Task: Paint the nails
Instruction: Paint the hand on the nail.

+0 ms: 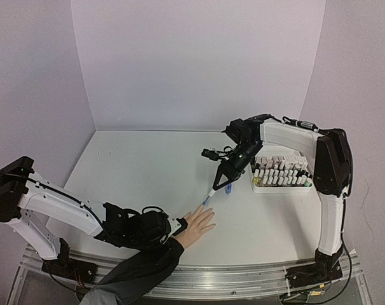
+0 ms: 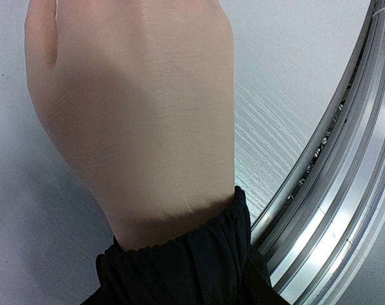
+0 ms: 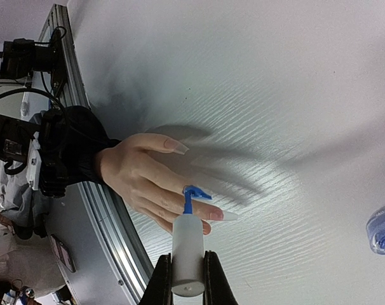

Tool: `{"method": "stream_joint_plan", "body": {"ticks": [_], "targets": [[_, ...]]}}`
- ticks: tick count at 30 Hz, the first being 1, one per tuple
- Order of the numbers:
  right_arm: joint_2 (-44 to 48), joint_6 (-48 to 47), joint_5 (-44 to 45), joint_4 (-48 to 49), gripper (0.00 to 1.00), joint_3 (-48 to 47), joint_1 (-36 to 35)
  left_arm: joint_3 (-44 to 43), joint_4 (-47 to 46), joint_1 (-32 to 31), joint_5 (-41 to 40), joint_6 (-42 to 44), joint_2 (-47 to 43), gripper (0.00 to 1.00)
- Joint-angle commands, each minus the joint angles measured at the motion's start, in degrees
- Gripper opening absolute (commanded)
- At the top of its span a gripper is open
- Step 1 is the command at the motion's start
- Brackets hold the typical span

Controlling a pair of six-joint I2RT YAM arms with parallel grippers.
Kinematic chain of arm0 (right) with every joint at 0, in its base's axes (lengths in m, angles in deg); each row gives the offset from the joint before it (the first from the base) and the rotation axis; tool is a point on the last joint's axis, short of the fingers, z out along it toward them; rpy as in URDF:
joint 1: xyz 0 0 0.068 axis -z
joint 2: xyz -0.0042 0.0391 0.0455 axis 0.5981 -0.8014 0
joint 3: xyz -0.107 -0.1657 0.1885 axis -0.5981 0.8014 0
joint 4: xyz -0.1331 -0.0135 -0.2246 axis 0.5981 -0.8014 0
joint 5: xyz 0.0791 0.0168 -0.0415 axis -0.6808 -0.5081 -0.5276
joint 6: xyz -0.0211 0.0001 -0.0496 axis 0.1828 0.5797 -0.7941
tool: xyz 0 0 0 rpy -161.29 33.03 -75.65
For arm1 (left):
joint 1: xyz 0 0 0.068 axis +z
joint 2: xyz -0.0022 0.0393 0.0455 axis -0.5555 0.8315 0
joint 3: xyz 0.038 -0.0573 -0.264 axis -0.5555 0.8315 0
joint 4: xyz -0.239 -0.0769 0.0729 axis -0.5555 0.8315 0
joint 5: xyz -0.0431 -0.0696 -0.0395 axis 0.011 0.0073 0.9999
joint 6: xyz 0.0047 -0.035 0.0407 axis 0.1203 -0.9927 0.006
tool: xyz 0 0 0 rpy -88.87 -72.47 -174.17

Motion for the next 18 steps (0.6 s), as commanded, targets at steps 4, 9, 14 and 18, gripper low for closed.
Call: {"method": "stream_joint_plan", "body": {"ticks": [4, 9, 14, 18], "targets": [[-1.02, 0.17, 0.16, -0.83, 0.0, -1.97, 0.14, 0.91, -0.84, 0.01, -3.27, 3.05, -1.56, 0.0], [-0.44, -0.05, 0.04, -0.85, 0.0, -0.78, 0.11, 0.96, -0.93, -0.02, -3.22, 3.0, -1.56, 0.0], [-1.15, 0.1, 0.75, -0.74, 0.0, -0.76, 0.1, 0.95, -0.93, 0.02, -3.3, 3.02, -1.47, 0.0], [-1.81, 0.19, 1.39, -0.72, 0.0, -1.38, 0.14, 0.91, -0.93, 0.03, -3.26, 3.0, -1.48, 0.0]]}}
